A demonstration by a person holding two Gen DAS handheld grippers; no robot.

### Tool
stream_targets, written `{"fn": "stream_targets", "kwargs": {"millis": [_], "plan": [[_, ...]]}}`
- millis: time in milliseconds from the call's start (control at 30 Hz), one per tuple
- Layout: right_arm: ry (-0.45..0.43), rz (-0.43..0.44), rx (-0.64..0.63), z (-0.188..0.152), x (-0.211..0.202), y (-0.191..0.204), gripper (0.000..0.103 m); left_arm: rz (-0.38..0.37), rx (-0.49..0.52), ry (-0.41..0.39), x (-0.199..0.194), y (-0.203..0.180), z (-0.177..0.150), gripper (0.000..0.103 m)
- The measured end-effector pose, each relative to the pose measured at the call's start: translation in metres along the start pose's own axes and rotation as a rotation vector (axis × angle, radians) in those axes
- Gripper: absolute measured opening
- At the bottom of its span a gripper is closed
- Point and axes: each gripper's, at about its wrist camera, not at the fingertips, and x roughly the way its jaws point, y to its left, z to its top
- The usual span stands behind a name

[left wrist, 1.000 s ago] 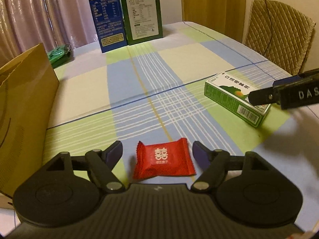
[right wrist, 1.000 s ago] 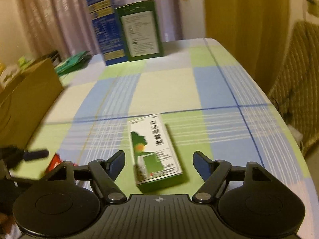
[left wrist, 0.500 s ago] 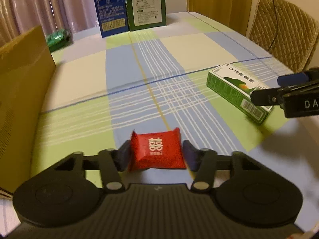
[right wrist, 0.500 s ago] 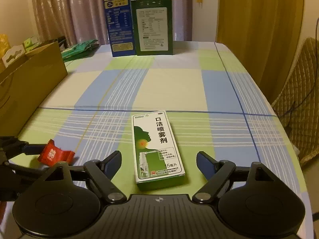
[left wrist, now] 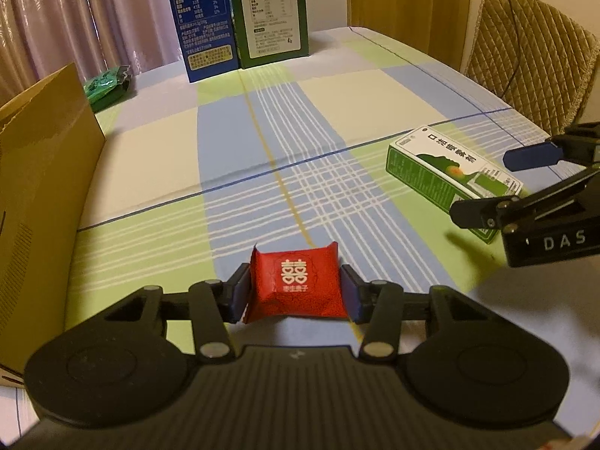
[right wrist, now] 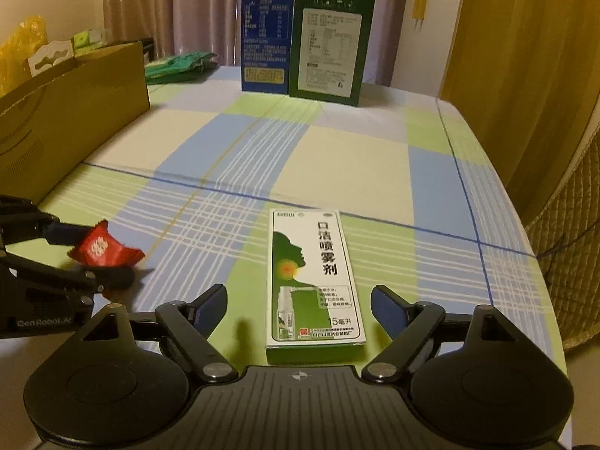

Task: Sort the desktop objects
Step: 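Grasp the green spray box with the right gripper, adjusting its grip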

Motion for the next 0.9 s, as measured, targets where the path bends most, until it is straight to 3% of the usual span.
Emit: {"fn": "stream_targets", "kwargs": {"millis": [567, 900], "plan": [[0.070, 0.041, 0.033, 0.008, 0.021, -0.015, 0.080, -0.019, -0.013, 0.001, 0.002, -0.003, 0.006, 0.044], [0.106, 0.038, 0.041, 0.004, 0.029, -0.019, 0.064, -0.029, -0.026, 0.011, 0.004, -0.001, 0.006, 0.044]]}}
